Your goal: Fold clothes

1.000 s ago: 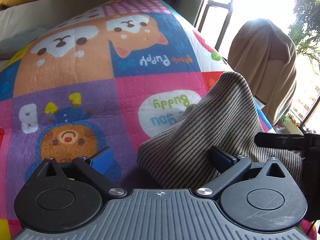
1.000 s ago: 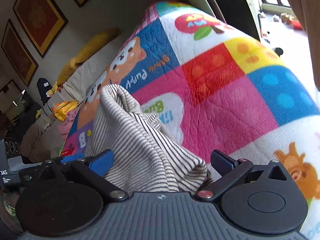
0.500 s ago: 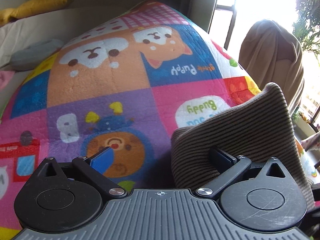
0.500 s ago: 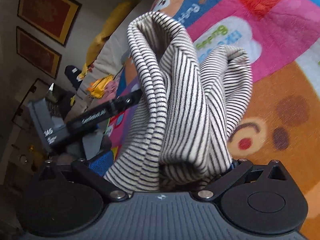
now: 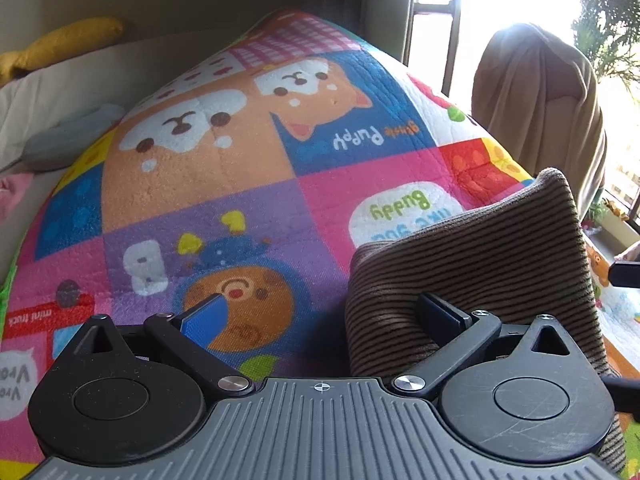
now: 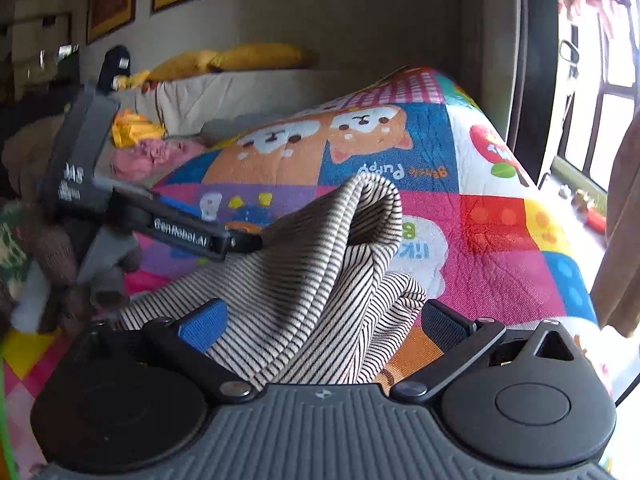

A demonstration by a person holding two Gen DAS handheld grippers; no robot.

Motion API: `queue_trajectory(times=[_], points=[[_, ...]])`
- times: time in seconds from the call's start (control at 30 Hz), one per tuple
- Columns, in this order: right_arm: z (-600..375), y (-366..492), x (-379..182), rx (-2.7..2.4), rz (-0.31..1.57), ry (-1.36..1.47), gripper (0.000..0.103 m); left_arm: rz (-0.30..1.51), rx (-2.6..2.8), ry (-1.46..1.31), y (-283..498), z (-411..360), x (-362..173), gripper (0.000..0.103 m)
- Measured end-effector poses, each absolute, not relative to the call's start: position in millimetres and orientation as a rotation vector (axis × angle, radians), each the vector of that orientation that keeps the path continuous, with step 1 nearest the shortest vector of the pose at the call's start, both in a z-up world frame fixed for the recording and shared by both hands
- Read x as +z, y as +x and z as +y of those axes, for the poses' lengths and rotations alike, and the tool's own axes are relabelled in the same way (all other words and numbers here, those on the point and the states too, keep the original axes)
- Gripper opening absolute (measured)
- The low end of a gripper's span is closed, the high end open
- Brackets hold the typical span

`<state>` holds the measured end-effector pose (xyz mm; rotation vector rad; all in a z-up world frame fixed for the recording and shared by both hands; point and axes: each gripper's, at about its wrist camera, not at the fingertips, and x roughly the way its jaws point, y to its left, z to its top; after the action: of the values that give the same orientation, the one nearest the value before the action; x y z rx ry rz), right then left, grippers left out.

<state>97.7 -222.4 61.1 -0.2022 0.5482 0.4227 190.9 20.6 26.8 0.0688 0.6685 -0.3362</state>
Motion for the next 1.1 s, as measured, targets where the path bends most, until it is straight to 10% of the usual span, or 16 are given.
queue_trajectory(times=[1.1], points=[[-217.7, 171.6, 56.4, 0.153, 0.378, -0.462, 0.103, 0.742, -0.452, -0.003, 120.5, 45.8, 11.8, 0.103]])
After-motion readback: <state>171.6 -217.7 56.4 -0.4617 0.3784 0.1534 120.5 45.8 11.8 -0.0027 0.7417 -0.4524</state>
